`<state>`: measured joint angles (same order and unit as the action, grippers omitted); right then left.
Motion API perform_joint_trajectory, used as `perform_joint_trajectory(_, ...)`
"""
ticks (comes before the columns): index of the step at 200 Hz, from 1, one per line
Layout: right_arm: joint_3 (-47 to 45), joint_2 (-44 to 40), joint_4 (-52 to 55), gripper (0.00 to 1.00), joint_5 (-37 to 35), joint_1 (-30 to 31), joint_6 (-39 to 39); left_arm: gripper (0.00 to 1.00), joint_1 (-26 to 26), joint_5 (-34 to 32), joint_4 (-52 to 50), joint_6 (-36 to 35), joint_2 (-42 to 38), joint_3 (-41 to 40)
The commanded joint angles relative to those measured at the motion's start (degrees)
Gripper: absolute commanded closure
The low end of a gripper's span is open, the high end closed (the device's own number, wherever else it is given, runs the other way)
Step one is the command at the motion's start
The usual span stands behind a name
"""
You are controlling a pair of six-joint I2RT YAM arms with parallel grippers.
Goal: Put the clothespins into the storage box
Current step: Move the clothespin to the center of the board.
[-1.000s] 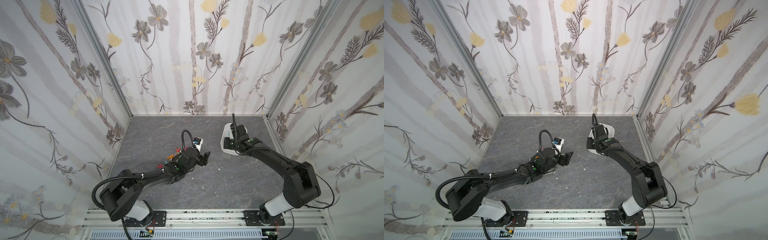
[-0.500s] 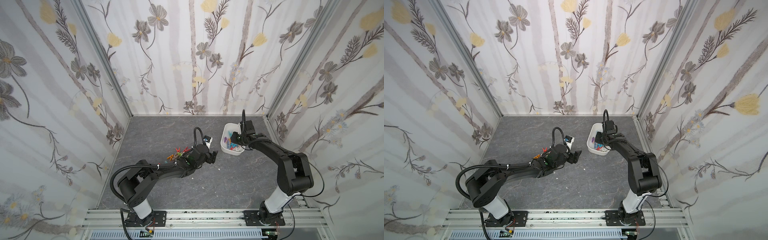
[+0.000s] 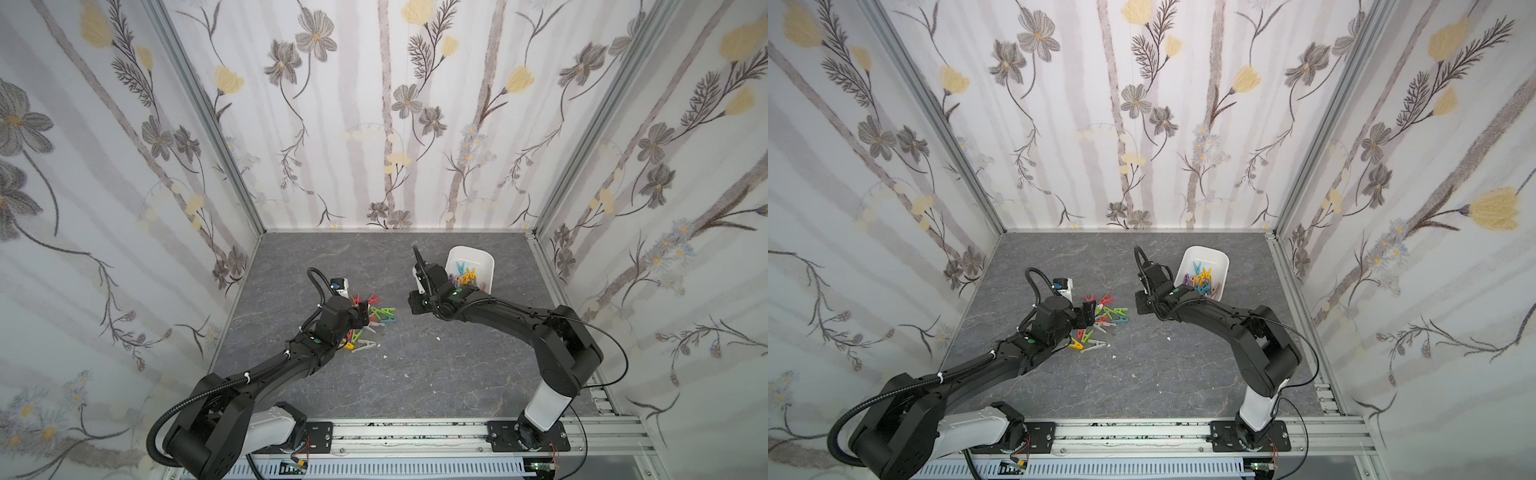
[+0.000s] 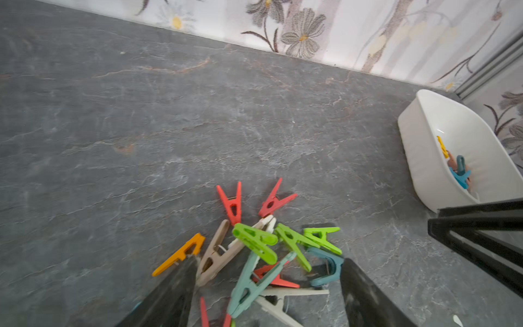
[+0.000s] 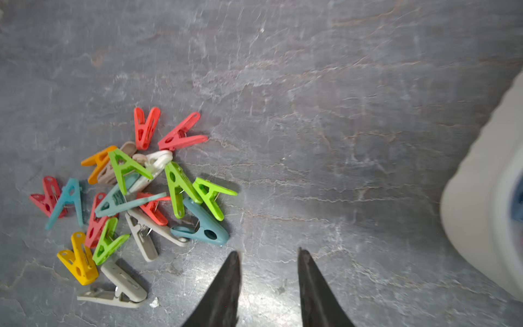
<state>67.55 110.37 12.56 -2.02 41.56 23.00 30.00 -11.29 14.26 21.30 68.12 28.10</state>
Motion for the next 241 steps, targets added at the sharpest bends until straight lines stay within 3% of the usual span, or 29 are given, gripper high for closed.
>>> perform_joint_trajectory(1, 3.4, 3.8, -0.4, 0.60, 3.0, 1.9, -7.9, 0.20, -1.4, 1.0, -1.6, 1.6, -2.9, -2.0)
perform_joint_trajectory(83, 20.0, 18.3, 6.7, 0.59, -0.6, 2.6, -14.4, 0.20, -1.7, 3.9, 0.9, 4.4, -1.8, -2.7)
perform_joint_trajectory(179, 24.9, 24.8, 10.5, 0.60, -1.3, 4.8, -15.7, 0.21, -1.7, 4.0, 1.6, 3.9, -2.2, -3.0)
perform_joint_trajectory(241, 20.3, 21.4, 11.4, 0.66, -4.3, 2.8, -11.8, 0.20, -1.7, 4.1, 1.5, 3.4, -2.3, -2.8)
